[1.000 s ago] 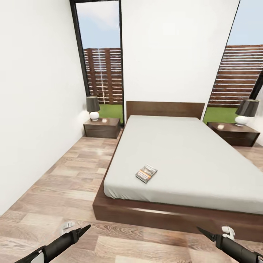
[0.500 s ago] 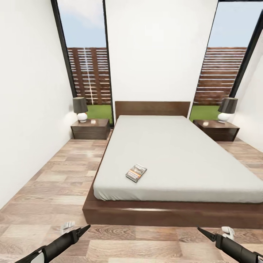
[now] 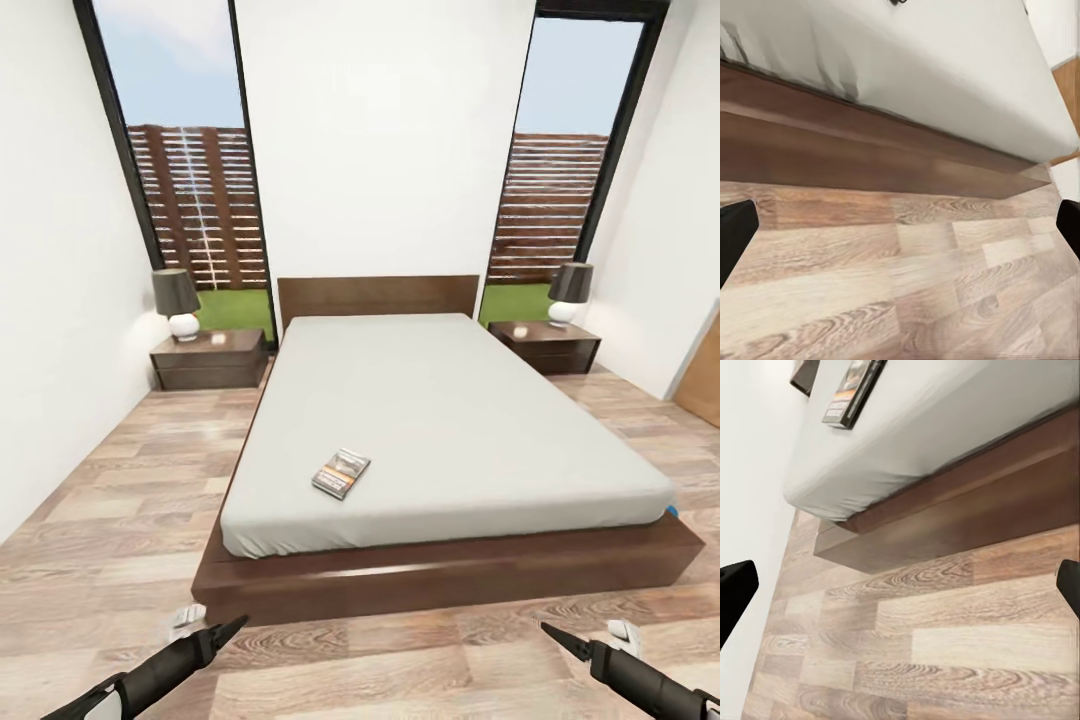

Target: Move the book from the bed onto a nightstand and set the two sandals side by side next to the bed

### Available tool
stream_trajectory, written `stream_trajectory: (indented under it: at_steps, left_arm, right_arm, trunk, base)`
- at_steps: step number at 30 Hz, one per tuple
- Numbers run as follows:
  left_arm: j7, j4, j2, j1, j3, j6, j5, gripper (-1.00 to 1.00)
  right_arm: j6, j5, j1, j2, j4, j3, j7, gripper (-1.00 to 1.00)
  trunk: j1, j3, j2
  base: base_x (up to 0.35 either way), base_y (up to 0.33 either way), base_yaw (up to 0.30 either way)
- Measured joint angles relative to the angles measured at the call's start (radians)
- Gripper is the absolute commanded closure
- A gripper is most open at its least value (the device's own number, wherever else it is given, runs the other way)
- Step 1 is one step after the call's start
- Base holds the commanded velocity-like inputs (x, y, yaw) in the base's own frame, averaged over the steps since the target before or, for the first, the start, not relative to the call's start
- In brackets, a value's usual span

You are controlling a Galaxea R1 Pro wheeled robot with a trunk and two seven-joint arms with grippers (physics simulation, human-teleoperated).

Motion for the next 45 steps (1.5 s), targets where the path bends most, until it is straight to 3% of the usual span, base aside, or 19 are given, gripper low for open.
stream_trajectory:
  at_steps: [12, 45]
  left_arm:
    - [0.0, 0.0, 0.0, 0.0, 0.0, 0.0, 0.0, -1.0]
    - [0.0, 0.0, -0.001, 0.001, -0.001, 0.0, 0.0, -1.0]
  right_arm:
    - [0.0, 0.0, 0.0, 0.0, 0.0, -0.001, 0.001, -1.0]
    - [0.0, 0.0, 0.0, 0.001, -0.001, 0.0, 0.001, -1.0]
  trunk:
    - [0.0, 0.0, 0.0]
    - [0.0, -0.004, 0.0]
  base:
    - [0.0, 0.0, -0.185]
    - [0.0, 0.0, 0.029]
